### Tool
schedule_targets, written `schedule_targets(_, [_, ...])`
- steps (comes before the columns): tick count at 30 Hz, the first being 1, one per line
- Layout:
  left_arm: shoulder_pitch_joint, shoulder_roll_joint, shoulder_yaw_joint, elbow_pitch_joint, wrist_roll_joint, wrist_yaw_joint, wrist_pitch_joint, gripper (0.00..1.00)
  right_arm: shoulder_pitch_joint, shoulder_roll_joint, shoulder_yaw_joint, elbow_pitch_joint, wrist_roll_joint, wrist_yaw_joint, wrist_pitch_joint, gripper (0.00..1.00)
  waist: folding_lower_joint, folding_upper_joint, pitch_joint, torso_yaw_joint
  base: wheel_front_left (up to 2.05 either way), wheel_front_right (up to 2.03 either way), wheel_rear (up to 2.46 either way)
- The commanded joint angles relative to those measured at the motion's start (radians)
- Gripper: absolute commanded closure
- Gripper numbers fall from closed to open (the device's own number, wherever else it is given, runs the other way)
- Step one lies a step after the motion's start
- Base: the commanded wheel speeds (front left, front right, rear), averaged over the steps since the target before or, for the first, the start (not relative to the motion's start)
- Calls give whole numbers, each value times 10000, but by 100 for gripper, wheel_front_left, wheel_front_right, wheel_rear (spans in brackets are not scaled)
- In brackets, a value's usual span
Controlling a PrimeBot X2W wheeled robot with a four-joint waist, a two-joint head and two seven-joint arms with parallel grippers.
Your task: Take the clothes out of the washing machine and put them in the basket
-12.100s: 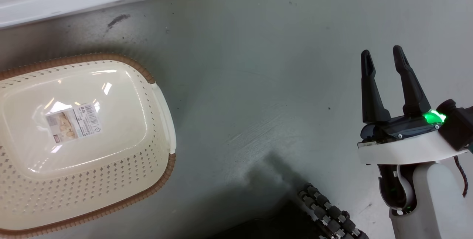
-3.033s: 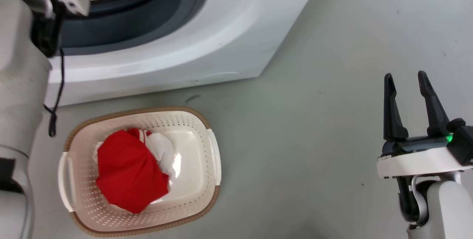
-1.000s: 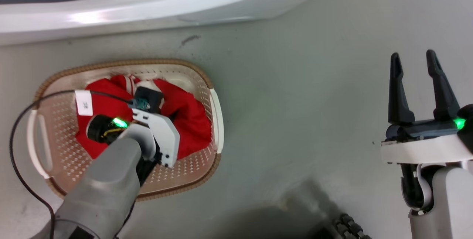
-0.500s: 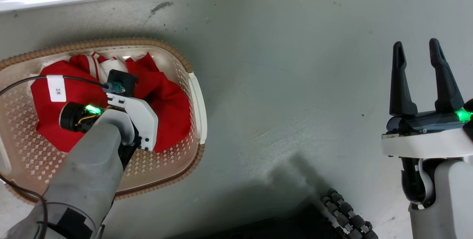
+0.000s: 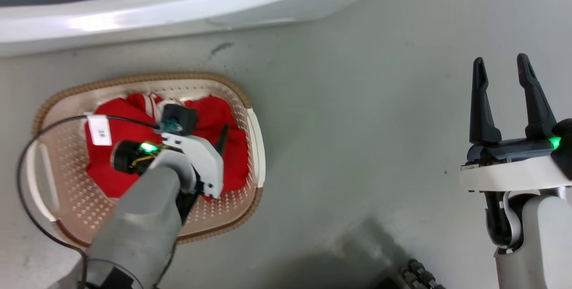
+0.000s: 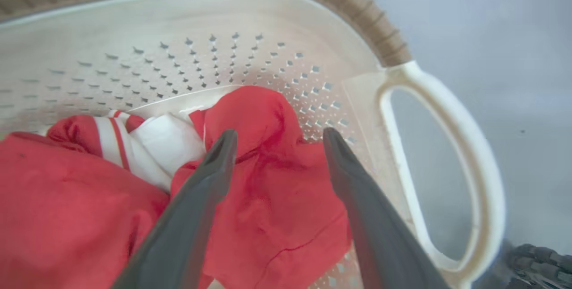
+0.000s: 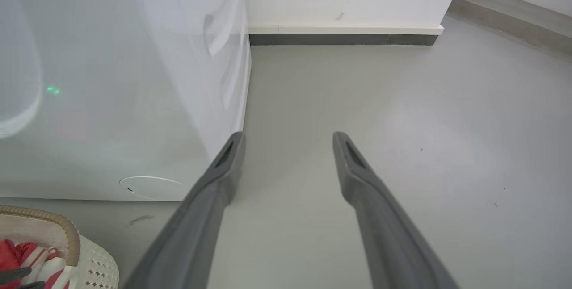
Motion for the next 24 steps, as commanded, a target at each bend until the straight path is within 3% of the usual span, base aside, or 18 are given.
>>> schedule_targets(1, [266,-58,-71,-219,-97,-9,-88,0,19,-7,-37,79,-145,-9,-22,0,-1,0,-881,322,0,0,0])
schedule_targets(8, [823,295,132,-1705,-538,-2,-280,0,469,-7,-281,349,-505,-9,-23,0,-1,0,-2798,904,0,0,0])
schedule_targets(14, [1657,801,1671,-3839,415,157,-269,0,923,-7,-533,556,-744,-9,-23,0,-1,0,-4192,1441,0,0,0])
schedule_targets(24, [4367,771,4990,-7863,2604,762,-273,0,1729,-9,-539,675,-813,-9,-22,0,-1,0,-5874,1952,0,0,0])
